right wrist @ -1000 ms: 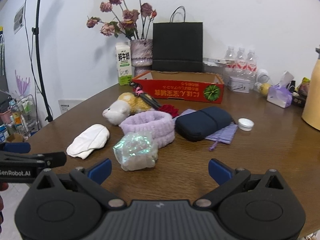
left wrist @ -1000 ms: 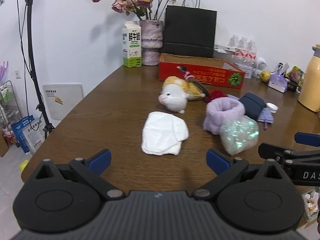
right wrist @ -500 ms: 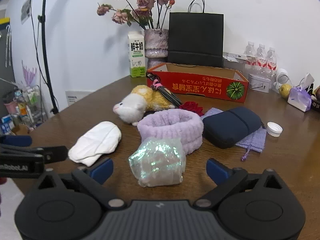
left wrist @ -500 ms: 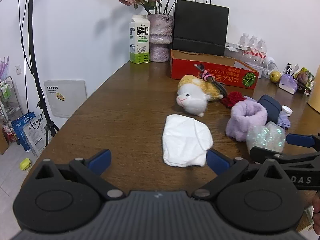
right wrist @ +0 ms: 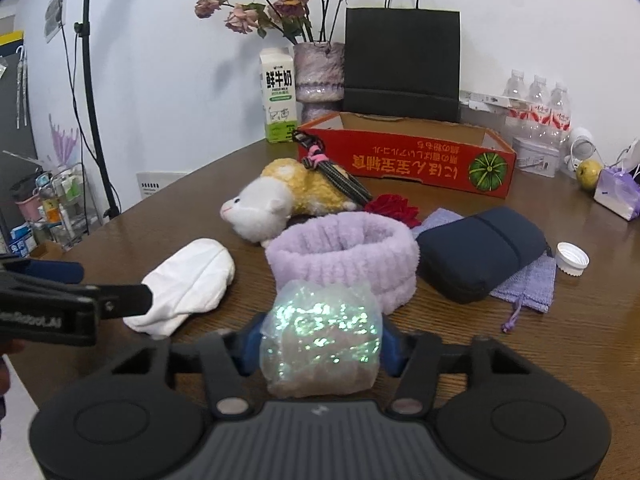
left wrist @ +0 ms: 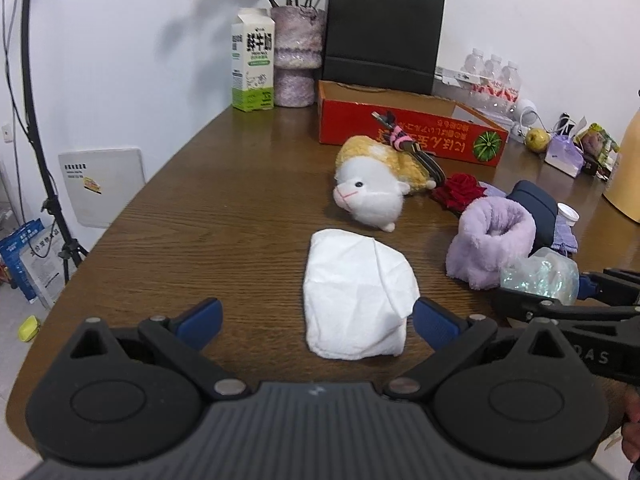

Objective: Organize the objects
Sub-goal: 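Grasp the white cloth with the left tool while the right tool lifts the bag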

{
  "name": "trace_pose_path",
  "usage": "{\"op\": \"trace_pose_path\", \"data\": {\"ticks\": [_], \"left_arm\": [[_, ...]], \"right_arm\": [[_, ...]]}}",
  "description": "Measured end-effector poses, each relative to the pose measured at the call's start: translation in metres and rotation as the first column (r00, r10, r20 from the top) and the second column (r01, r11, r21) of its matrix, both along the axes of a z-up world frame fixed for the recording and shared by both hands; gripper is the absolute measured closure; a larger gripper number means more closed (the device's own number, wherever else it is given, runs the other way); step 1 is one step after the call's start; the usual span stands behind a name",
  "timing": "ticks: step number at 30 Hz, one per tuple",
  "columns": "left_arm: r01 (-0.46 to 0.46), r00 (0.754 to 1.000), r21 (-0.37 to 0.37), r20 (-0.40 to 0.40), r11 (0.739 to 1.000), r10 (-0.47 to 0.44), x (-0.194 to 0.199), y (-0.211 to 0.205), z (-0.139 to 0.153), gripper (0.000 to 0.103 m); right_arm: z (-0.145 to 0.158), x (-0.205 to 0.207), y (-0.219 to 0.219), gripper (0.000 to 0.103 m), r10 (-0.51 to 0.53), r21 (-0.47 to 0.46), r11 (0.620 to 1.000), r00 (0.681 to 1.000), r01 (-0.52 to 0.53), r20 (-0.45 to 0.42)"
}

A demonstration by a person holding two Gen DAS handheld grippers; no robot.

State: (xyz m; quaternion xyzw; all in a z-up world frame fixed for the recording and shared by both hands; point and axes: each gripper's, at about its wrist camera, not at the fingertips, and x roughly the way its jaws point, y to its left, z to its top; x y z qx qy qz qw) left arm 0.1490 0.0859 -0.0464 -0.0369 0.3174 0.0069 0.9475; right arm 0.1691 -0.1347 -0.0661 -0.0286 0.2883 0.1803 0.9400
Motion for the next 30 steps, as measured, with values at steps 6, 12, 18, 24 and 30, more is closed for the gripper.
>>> {"op": "trace_pose_path", "data": {"ticks": [6,12,18,24,30], "left_arm": [[0.035,0.999,-0.012,-0.023,0.999,-0.035,0.016,-0.009,-0.003,0.000],[0.029,0.996,0.011,-0.084,1.000,-0.028,0.038,-0.021,-0.012,0.000],[0.007,0.994,0.052,-0.111,0.999,-0.001,0.058,-0.030,-0.017,0.000],[-0.024,0.993,0.073,-0.116,0.997,0.032,0.065,-0.031,-0.018,0.000],[-0.023,0.995,0.060,-0.097,0.998,0.028,0.059,-0.033,-0.014,0.023]], "right_arm": [[0.003,-0.003,-0.014,0.056,-0.005,0.038,0.999,1.000,0.005,0.014],[0.003,-0.004,-0.031,0.056,-0.053,0.047,0.998,0.998,0.052,0.025],[0.005,-0.004,-0.049,0.056,-0.098,0.065,0.993,0.995,0.096,0.031],[0.005,-0.003,-0.056,0.056,-0.098,0.080,0.992,0.995,0.095,0.035],[0.006,-0.005,-0.061,0.056,-0.095,0.094,0.991,0.995,0.091,0.042]]}}
